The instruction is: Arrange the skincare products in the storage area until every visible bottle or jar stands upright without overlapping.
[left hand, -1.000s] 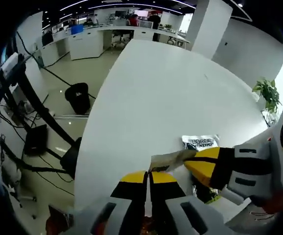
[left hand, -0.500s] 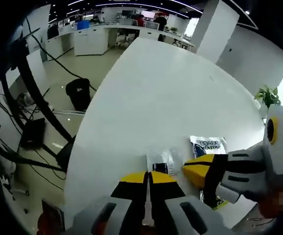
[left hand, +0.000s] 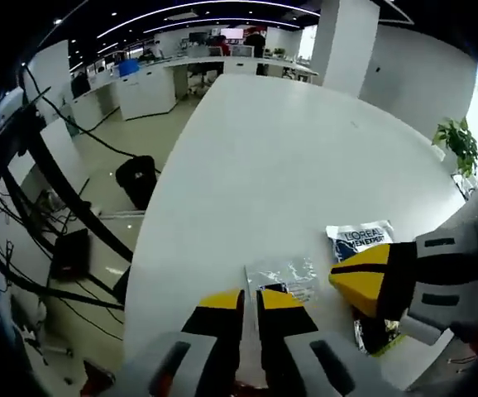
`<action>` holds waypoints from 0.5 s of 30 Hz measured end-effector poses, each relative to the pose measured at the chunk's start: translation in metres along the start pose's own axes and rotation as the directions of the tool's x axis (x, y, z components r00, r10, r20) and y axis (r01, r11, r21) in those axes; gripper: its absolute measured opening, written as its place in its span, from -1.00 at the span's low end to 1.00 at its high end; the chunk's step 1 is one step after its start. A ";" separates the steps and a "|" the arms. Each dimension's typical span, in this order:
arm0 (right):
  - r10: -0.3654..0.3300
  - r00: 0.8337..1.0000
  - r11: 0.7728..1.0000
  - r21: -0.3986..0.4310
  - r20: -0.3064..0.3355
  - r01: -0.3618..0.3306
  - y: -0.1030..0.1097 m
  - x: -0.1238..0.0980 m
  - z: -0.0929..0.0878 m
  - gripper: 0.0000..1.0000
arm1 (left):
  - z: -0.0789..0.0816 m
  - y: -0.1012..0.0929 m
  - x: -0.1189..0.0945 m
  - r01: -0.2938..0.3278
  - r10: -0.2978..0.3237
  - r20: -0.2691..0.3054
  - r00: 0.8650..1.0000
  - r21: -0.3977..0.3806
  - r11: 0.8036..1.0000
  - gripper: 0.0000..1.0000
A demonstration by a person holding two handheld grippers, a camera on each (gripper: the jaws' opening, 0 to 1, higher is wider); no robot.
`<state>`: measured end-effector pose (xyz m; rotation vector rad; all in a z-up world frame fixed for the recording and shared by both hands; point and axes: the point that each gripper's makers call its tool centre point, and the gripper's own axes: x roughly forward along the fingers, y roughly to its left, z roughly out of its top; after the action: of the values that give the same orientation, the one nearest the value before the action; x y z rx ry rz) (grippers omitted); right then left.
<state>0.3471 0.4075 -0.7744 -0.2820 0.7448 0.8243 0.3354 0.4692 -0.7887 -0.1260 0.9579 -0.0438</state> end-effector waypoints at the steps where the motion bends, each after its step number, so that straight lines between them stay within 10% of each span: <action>1: 0.010 1.000 1.000 0.001 0.008 -0.010 0.003 -0.003 0.001 -0.98 | 0.000 -0.001 -0.001 0.002 -0.002 0.003 1.000 0.002 1.000 -0.80; 7: 0.176 0.977 0.984 -0.002 0.119 -0.177 0.044 -0.036 0.005 -0.97 | 0.006 -0.002 -0.006 -0.006 0.005 0.024 1.000 0.050 0.999 -0.79; 15: 0.392 0.910 0.920 -0.046 0.137 -0.389 0.090 -0.134 -0.011 -0.97 | 0.002 -0.020 -0.004 0.031 -0.033 0.008 0.999 0.161 0.986 -0.64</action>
<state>0.2146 0.3863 -0.6849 -0.0850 0.6666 1.2196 0.3349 0.4494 -0.7816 0.0071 0.9375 -0.1499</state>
